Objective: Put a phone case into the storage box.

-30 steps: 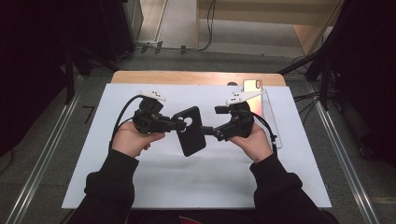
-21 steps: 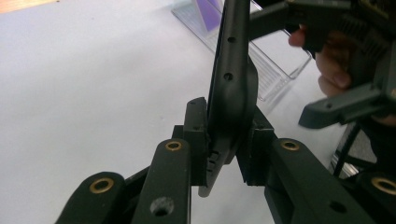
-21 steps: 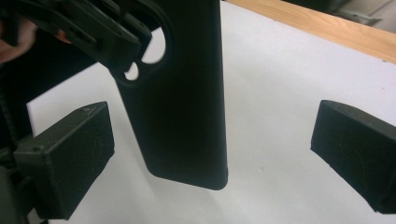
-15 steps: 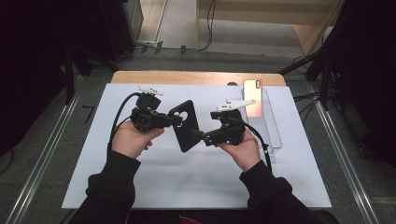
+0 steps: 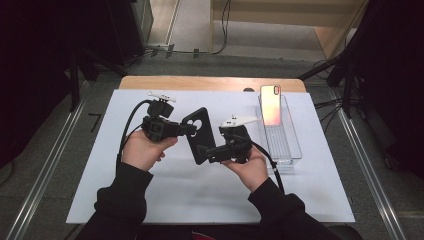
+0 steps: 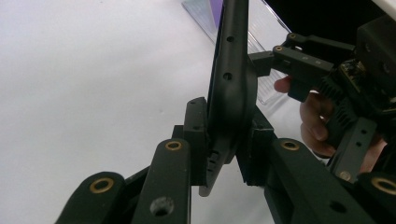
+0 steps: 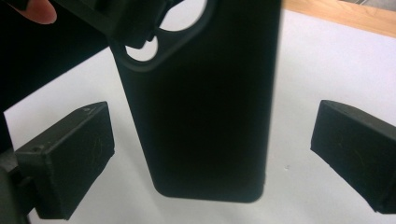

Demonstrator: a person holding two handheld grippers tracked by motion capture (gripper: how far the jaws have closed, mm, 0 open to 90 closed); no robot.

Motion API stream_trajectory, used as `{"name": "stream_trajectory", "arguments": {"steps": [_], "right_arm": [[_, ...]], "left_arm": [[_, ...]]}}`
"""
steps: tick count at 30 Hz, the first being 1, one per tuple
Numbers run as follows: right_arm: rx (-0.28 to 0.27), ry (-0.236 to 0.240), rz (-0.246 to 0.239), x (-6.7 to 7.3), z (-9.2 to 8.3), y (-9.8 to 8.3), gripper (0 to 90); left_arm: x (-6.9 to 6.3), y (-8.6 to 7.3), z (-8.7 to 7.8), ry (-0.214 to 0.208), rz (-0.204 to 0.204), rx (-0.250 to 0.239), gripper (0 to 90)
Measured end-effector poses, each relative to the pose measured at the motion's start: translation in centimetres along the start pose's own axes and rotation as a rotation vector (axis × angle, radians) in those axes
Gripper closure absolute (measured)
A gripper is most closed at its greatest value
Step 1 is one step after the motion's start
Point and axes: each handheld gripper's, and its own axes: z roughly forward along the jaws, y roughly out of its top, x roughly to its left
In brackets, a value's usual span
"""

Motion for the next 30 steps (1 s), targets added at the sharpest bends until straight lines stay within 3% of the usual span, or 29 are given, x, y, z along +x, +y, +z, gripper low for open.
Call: {"name": "stream_trajectory", "arguments": {"steps": [12, 14, 20, 25, 27, 30], "right_arm": [[-0.003, -0.027, -0.004, 0.4, 0.8, 0.0, 0.4], [-0.008, -0.041, -0.010, 0.5, 0.7, 0.0, 10.1], [-0.006, -0.051, -0.029, 0.5, 0.5, 0.1, 12.6], [-0.004, -0.050, -0.018, 0.1, 0.3, 0.3, 12.9], [-0.003, -0.053, -0.009, -0.4, 0.1, 0.3, 12.9], [-0.003, -0.057, 0.005, -1.2, -0.1, 0.3, 12.8]], "left_arm": [[-1.2, -0.2, 1.7, -0.026, 0.001, 0.027, 76.0], [-1.3, -0.2, 1.7, -0.036, 0.000, 0.027, 76.0], [-1.4, -0.2, 1.6, -0.052, 0.000, 0.019, 74.5], [-1.5, 0.0, 0.8, -0.059, 0.008, -0.005, 51.5], [-1.4, 0.1, 0.3, -0.064, 0.006, -0.024, 46.9], [-1.3, -0.1, -0.2, -0.068, 0.063, -0.060, 38.4]]}}
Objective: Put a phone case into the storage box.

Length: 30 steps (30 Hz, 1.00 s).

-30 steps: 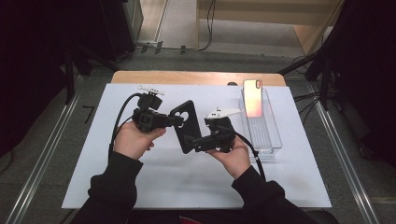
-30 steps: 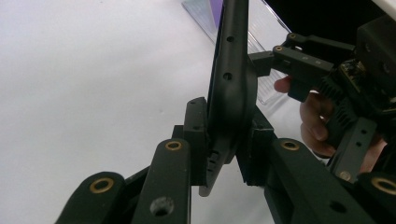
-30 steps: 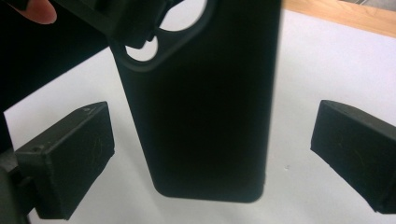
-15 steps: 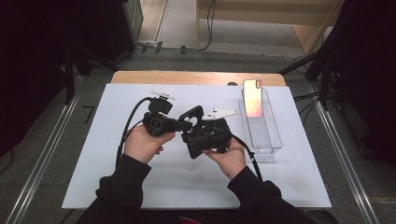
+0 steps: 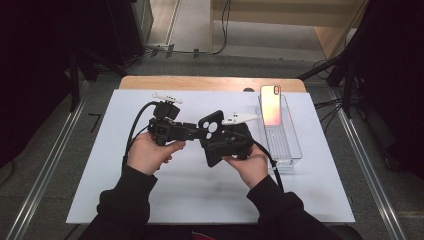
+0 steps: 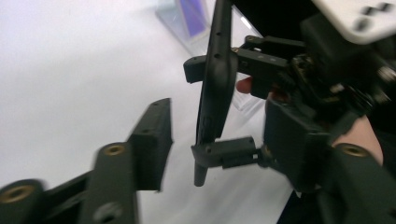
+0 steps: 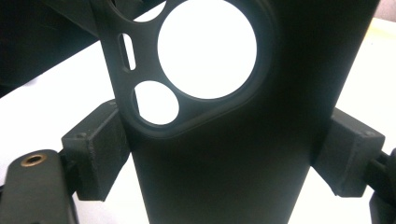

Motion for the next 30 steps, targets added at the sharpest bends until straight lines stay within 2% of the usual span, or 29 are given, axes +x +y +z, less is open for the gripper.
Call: {"name": "stream_trajectory", "arguments": {"steps": [2, 5, 7, 12, 16, 21, 26, 30], "right_arm": [[-0.002, 0.004, 0.006, -0.5, -0.2, 0.1, 12.8], [0.005, 0.022, -0.004, -1.1, -0.6, 0.3, 12.7], [0.011, 0.036, -0.011, -1.5, -0.8, 0.5, 12.7], [0.019, 0.052, -0.018, -2.5, -1.7, 0.9, 12.7], [0.023, 0.069, -0.032, -3.1, -2.5, 1.4, 12.7], [0.026, 0.073, -0.038, -4.0, -3.5, 1.9, 12.7], [0.009, 0.071, -0.014, -5.1, -4.7, 2.5, 12.7], [0.003, 0.066, -0.001, -5.7, -5.5, 2.8, 12.7]], "left_arm": [[0.1, -0.2, -0.2, 0.015, 0.039, -0.013, 37.1], [0.3, -0.5, -0.1, 0.010, 0.069, 0.008, 33.6], [0.7, -0.9, 0.0, 0.004, 0.083, 0.026, 33.6], [1.6, -2.1, 0.5, -0.022, 0.088, 0.032, 31.7], [2.2, -3.4, 0.9, -0.006, 0.126, 0.056, 30.7], [3.1, -4.9, 1.3, -0.009, 0.129, 0.086, 30.7], [3.8, -6.3, 1.8, -0.028, 0.120, 0.085, 30.7], [4.3, -7.2, 1.9, -0.019, 0.114, 0.085, 30.7]]}}
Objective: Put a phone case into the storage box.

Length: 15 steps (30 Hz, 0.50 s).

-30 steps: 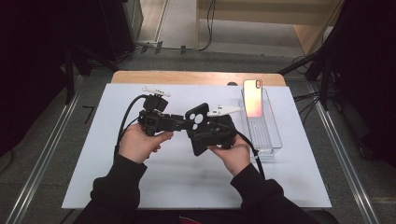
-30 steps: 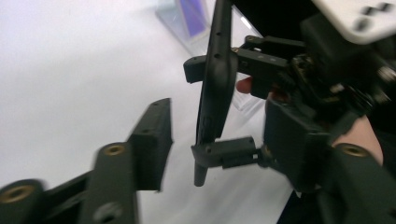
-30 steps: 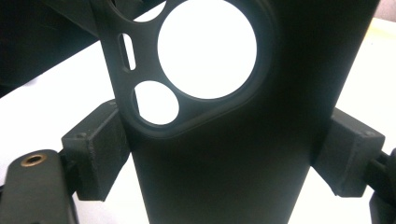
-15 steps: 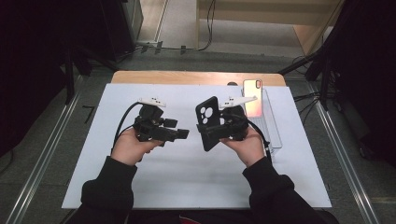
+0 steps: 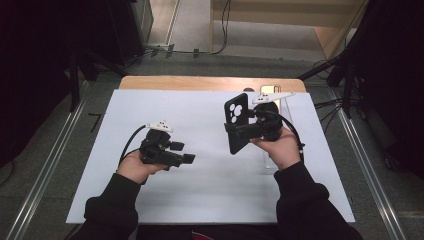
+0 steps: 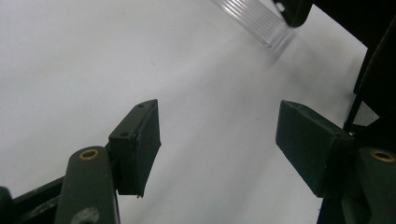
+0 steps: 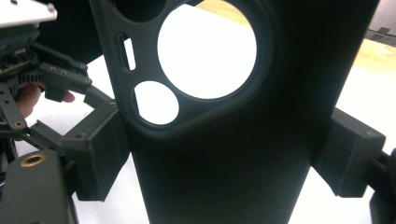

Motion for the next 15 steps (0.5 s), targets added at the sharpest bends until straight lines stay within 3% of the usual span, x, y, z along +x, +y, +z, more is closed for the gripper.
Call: {"name": "stream_trajectory", "arguments": {"steps": [8, 15], "right_arm": [[-0.030, -0.044, 0.044, -1.7, -1.9, 0.5, 12.7], [-0.069, -0.113, 0.097, -3.7, -3.6, 0.8, 12.7]], "left_arm": [[0.2, -2.3, 0.1, 0.034, -0.016, 0.001, 30.7], [0.3, -3.7, 0.0, 0.047, -0.023, 0.003, 30.7]]}}
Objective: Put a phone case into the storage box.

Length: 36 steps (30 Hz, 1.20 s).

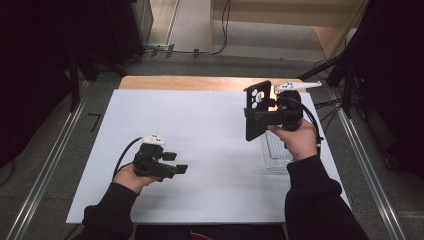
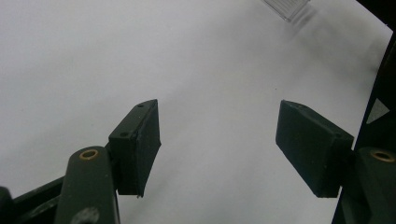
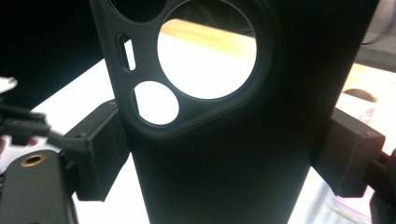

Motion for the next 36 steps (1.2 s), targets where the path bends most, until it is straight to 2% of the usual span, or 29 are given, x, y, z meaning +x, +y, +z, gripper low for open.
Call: {"name": "stream_trajectory", "arguments": {"steps": [5, 14, 18, 25, 30, 32, 34, 36], "right_arm": [[-0.022, -0.058, 0.033, -1.6, -0.6, 0.2, 12.7], [-0.038, -0.172, 0.069, -3.9, -1.0, 0.1, 12.6], [-0.052, -0.225, 0.107, -5.3, -0.8, -0.3, 12.7], [-0.058, -0.299, 0.175, -7.9, 0.4, -1.6, 12.7], [-0.025, -0.335, 0.173, -8.5, 1.9, -2.1, 12.7], [-0.032, -0.353, 0.167, -8.7, 2.4, -2.4, 12.6], [-0.015, -0.373, 0.178, -9.0, 2.9, -2.6, 12.6], [-0.006, -0.371, 0.195, -9.4, 3.5, -3.0, 12.6]], "left_arm": [[0.2, -0.4, -0.3, 0.007, -0.015, -0.015, 30.6], [0.4, -1.2, -0.7, 0.022, -0.030, -0.007, 30.7], [0.3, -1.5, -0.8, 0.029, -0.034, -0.002, 30.7], [0.3, -1.9, -1.1, 0.035, -0.036, -0.002, 30.6], [0.4, -2.0, -1.3, 0.037, -0.042, -0.009, 30.7], [0.4, -2.0, -1.3, 0.038, -0.042, -0.009, 30.6], [0.5, -2.0, -1.3, 0.040, -0.042, -0.010, 30.7], [0.5, -2.0, -1.2, 0.039, -0.043, -0.011, 30.7]]}}
